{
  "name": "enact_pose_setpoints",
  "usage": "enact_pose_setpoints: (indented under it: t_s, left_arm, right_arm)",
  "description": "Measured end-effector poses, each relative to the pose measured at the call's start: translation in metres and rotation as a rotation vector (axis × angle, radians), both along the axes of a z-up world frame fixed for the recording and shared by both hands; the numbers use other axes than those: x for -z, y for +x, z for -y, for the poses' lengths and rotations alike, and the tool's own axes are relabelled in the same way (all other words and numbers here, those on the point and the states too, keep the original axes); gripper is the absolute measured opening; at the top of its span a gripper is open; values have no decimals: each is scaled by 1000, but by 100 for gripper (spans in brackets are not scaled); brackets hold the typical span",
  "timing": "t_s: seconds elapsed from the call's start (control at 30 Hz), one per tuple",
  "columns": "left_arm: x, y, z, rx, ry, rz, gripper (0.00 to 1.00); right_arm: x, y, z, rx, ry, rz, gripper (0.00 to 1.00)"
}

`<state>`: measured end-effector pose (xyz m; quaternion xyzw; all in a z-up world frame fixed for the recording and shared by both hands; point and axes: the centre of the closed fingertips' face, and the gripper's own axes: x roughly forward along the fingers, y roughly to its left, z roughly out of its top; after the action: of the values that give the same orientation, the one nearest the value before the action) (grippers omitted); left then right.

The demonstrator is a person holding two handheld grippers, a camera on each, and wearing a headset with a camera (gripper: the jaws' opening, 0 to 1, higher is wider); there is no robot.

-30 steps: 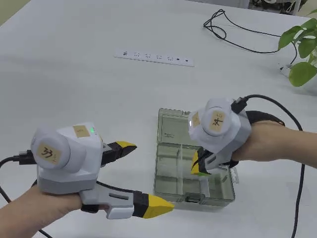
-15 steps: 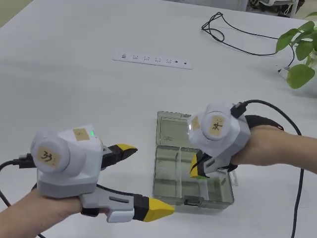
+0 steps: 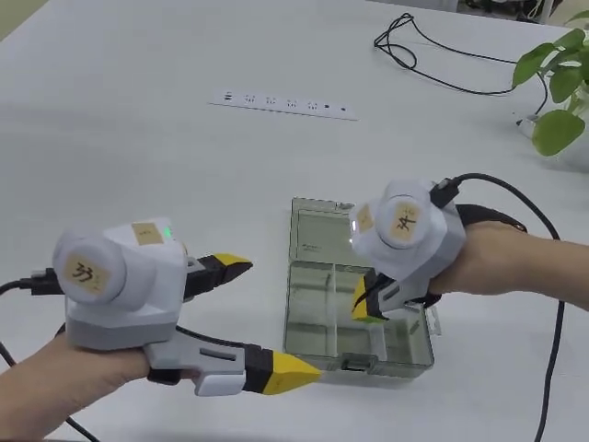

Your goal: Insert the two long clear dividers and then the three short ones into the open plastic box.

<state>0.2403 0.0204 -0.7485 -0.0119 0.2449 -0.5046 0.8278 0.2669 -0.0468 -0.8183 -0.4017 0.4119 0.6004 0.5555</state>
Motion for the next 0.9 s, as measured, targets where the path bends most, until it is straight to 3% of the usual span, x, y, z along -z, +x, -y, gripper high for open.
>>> enact_pose_setpoints:
  t_s: [0.2, 0.27, 0.33, 0.43, 0.6, 0.83, 0.9]
  left_arm:
    - [0, 0, 1, 0, -4, -4, 92]
    - [0, 0, 1, -1, -2, -4, 92]
    - [0, 0, 1, -1, -3, -5, 92]
    - [1, 0, 0, 0, 0, -5, 92]
    - [0, 2, 1, 0, -3, -4, 92]
    - [-1, 3, 0, 0, -2, 1, 92]
    - [-2, 3, 0, -1, -4, 2, 93]
  right_arm:
    - [4, -1, 1, 2, 5, -5, 4]
    - [4, 2, 0, 6, 23, 5, 12]
    - [-2, 8, -6, -8, 77, 47, 20]
    - [-9, 14, -8, 18, 114, 53, 29]
    - [-19, 14, -8, 42, 166, 36, 35]
    - [-24, 6, -3, 68, 226, 24, 56]
    - [-28, 4, -5, 116, 272, 11, 62]
